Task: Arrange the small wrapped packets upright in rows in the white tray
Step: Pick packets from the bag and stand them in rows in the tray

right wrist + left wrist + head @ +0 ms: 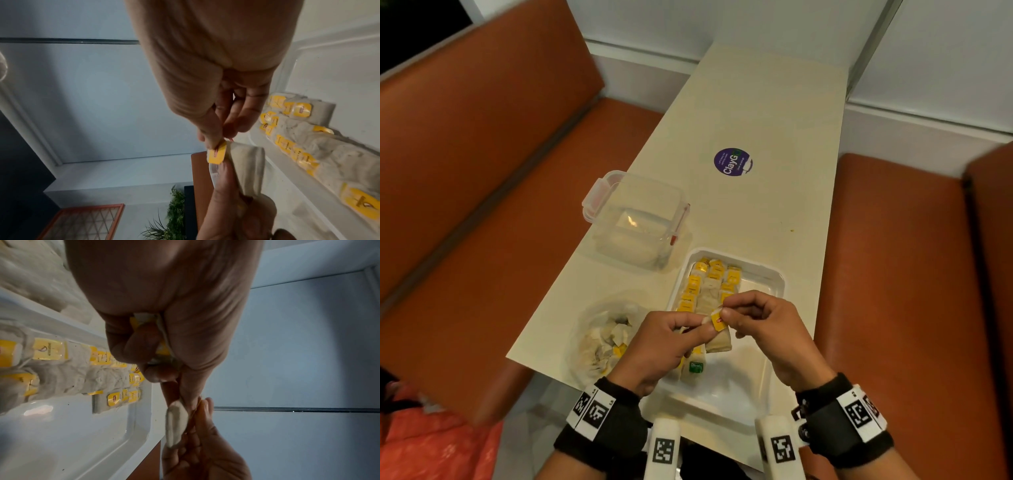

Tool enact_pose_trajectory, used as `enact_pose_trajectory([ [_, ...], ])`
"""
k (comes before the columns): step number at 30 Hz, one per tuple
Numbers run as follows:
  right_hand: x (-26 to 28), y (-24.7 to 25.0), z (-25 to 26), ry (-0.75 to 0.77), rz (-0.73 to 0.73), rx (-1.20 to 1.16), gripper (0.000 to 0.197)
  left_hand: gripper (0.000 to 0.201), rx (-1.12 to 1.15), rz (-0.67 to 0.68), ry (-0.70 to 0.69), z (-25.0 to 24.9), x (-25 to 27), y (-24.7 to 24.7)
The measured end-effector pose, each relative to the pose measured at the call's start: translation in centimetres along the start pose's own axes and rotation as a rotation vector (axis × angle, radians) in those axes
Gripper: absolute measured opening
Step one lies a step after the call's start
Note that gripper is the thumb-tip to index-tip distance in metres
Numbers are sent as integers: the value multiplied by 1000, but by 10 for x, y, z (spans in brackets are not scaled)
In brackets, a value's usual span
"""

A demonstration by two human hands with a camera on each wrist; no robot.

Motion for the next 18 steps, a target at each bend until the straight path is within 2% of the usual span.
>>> enact_pose_trajectory([
  [5,1,-1,-5,-10,-64,-17,17,16,0,-3,2,3,-1,0],
  [14,2,2,5,107,4,268,16,15,45,83,66,3,3,3],
  [18,1,2,9,139,49,364,23,10,10,76,34,2,2,4],
])
Point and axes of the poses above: each hand's wrist, its own x-axis away from the middle knuckle, its own y-axis out of the back of the hand, z = x × y, the point moved 2 cm from there along -x, towards the middle knuckle, and after that the axes turned 2 degrees about -z, right-handed, at the moved point
